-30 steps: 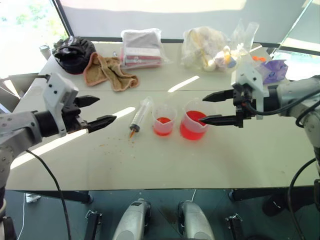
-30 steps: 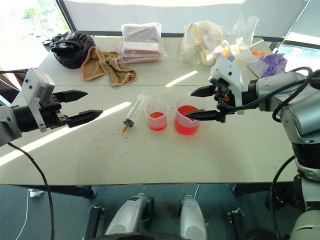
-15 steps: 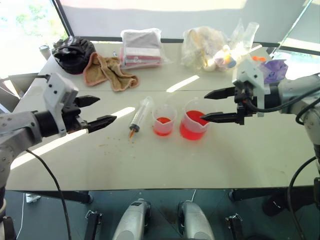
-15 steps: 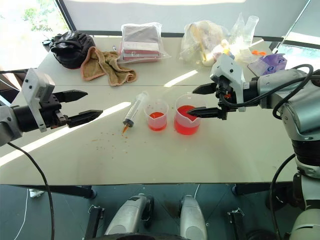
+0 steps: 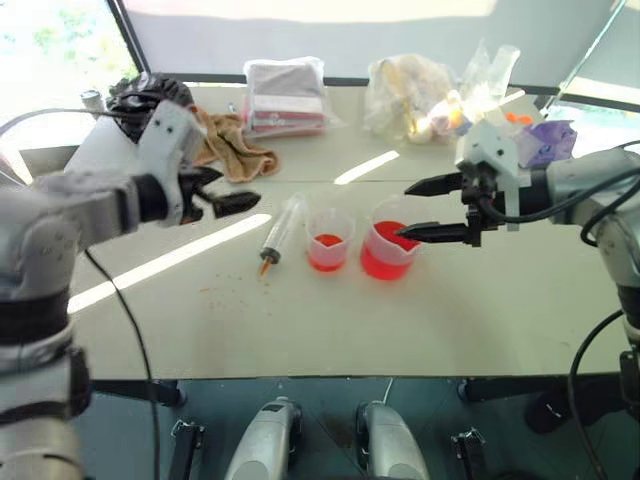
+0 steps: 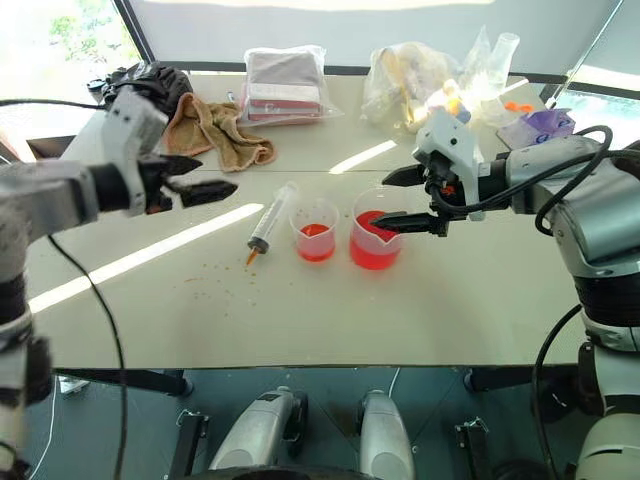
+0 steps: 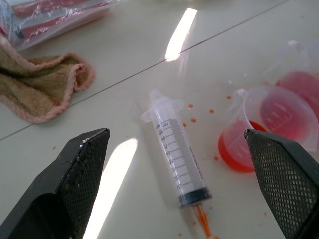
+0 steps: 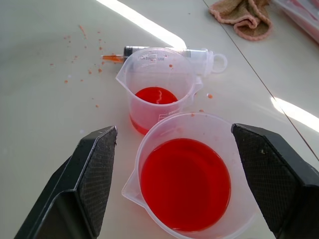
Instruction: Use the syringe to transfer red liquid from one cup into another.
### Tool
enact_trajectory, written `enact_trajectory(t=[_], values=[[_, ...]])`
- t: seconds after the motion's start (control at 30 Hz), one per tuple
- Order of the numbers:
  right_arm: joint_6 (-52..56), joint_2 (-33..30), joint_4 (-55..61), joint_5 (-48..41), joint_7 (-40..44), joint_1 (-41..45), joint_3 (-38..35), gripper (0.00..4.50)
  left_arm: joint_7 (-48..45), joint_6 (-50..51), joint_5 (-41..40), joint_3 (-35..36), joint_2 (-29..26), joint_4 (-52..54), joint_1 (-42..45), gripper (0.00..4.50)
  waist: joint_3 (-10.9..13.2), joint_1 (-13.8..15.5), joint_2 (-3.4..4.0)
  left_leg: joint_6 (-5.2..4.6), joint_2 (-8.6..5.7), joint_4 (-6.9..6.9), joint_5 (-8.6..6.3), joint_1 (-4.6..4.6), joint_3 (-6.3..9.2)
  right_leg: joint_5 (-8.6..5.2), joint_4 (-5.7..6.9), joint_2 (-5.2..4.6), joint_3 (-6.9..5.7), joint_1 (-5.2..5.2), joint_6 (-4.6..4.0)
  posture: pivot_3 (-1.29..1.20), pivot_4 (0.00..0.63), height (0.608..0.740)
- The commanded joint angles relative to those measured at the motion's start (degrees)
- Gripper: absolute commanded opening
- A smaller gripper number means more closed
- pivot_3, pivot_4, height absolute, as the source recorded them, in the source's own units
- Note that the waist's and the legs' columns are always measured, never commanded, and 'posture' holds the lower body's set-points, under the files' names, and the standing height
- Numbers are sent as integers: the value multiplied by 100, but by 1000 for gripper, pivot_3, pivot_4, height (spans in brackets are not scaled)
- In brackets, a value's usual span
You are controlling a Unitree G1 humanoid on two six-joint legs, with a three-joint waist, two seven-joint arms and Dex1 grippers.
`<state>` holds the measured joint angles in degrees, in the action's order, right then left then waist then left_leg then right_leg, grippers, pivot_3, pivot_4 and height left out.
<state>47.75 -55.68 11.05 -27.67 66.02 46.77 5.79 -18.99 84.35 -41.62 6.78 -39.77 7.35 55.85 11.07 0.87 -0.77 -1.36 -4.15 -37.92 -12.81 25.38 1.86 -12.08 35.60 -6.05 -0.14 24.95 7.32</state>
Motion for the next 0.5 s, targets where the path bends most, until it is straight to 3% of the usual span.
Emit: enact_trajectory(t=[0.03, 0.27, 0.5], values=[[-4, -57, 150, -12, -47, 98, -193, 3836, 792, 764, 887, -207, 394, -1227, 971, 4477, 1, -14, -1, -1, 1, -4, 0, 1, 2, 2, -1, 5, -1, -2, 4, 0, 150, 740], [76, -85, 304, -54, -229, -3, -329, 3836, 794, 815, 1340, -1369, 1217, -3213, 2098, 4477, 1, -21, -2, 4, 2, -1, 0, -1, -5, 2, 32, 2, 7, 17, 7, 0, 150, 740], [184, -128, 475, -103, -352, -123, -445, 3836, 1054, 653, 2166, -1291, 1926, -4432, 2668, 4477, 1, -23, -2, 7, 2, -1, 2, 2, -7, 2, 37, -2, 9, 26, 7, 0, 150, 740]])
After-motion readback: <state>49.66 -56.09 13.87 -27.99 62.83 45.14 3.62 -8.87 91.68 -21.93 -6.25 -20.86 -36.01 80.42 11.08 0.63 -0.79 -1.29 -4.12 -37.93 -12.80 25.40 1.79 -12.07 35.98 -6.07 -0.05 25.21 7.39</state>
